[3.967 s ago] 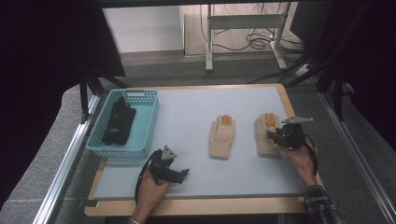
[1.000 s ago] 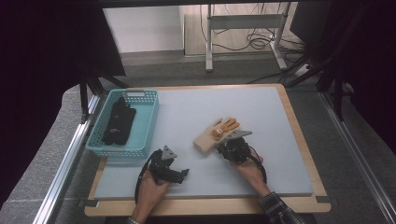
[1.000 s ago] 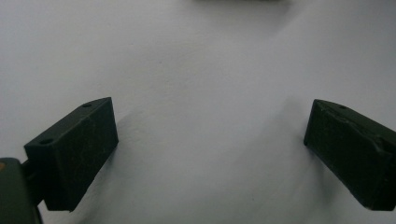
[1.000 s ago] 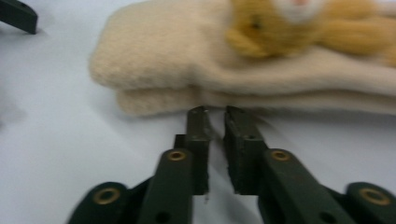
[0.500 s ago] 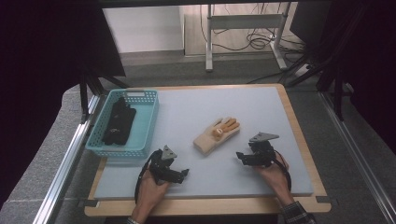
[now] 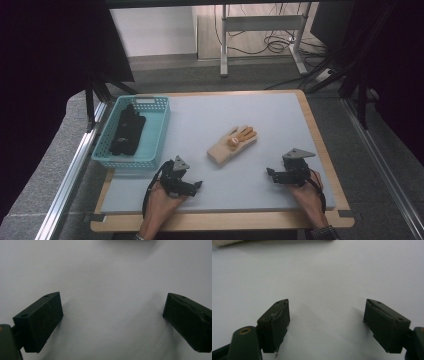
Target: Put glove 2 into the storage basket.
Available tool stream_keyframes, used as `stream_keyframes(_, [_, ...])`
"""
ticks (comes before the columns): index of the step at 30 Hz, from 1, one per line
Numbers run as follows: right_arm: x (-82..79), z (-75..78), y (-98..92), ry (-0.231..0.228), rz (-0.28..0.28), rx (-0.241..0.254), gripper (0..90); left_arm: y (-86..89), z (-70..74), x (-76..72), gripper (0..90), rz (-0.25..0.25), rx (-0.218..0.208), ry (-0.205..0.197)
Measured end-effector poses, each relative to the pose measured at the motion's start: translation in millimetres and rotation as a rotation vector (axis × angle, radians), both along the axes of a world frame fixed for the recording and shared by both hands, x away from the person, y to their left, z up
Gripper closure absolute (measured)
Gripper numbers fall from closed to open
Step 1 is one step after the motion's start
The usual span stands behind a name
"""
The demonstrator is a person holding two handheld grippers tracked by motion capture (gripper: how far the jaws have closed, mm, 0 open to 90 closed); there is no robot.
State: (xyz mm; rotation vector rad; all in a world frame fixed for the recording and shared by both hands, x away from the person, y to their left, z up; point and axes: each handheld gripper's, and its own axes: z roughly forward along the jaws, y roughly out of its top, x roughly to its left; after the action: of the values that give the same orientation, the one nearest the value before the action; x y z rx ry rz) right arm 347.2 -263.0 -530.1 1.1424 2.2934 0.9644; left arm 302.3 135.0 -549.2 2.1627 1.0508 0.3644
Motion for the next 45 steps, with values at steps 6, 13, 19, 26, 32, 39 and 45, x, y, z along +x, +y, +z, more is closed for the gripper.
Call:
stream_keyframes(6, [0.1, -0.8, 0.0, -0.003, -0.012, -0.006, 17.5, 1.4, 2.5, 1.6, 4.8, 0.003, 0.000, 0.015])
stream_keyframes(13, [0.0, -1.1, 0.0, -0.005, -0.013, -0.004, 17.3, -2.8, 21.1, 23.2, 7.7, -0.031, -0.028, 0.055])
stream_keyframes(19, [-0.1, -1.1, 0.0, -0.005, -0.014, -0.004, 17.3, -25.8, 40.5, 52.2, 5.9, -0.086, -0.022, 0.064])
stream_keyframes(26, [-0.2, -1.1, 0.0, -0.005, -0.014, -0.004, 17.3, -64.9, 57.9, 88.1, 5.3, -0.141, 0.002, 0.069])
stream_keyframes(32, [0.0, -1.2, 0.0, -0.005, -0.014, -0.004, 17.3, -95.1, 59.0, 119.2, 5.1, -0.173, -0.006, 0.096])
stream_keyframes(39, [0.0, -1.2, -0.1, -0.004, -0.014, -0.003, 17.3, -130.2, 43.7, 141.2, 4.5, -0.181, 0.065, 0.114])
stream_keyframes(45, [0.1, -1.2, -0.1, -0.004, -0.014, -0.003, 17.3, -144.2, 31.4, 146.8, 15.4, -0.170, 0.148, 0.117])
